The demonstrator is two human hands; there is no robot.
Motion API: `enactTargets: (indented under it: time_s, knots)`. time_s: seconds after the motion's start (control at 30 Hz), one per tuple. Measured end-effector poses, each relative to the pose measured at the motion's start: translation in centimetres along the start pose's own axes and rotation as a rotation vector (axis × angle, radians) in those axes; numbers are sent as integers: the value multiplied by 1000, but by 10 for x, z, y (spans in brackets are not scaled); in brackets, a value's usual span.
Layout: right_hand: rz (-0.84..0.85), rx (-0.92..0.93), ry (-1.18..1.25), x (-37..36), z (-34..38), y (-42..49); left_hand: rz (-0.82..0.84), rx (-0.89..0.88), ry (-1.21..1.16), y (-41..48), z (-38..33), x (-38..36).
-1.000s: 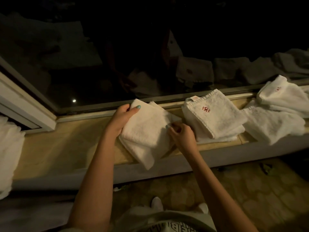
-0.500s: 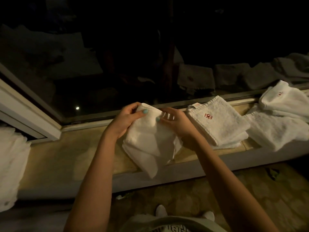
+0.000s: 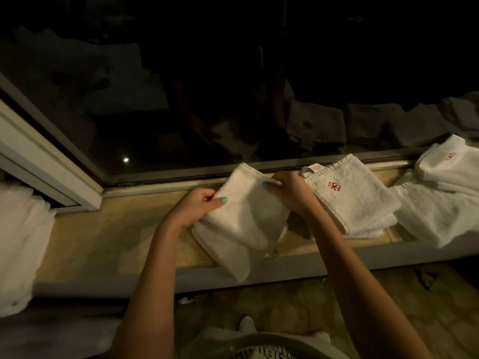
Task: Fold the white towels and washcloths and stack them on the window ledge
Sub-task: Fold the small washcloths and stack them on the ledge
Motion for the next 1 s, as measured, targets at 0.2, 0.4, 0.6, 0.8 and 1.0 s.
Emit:
enactTargets:
  time_s: [0.2, 0.4, 0.6, 0.8, 1.0]
  knots:
    - [28, 27, -38, -13, -3, -10, -53, 32, 105, -3, 4, -2]
    - [54, 69, -18, -11, 2, -11, -112, -23, 35, 13, -21, -11]
    - [92, 9, 10, -7, -1, -10, -105, -50, -7, 25, -45, -20]
    - [157, 77, 169, 8, 8, -15, -109, -203, -94, 7, -64, -8]
    - [168, 131, 354, 33, 32, -24, -134, -325, -286, -26, -85, 16]
Point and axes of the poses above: each hand's wrist, its own y-axis towards the middle knuckle, its own x-axis out of the back of the hand, z = x × y, the point moved 2 cm from there along y, towards the middle knuckle, and after that the axes turned 1 degree about x, right-handed, at the moved point
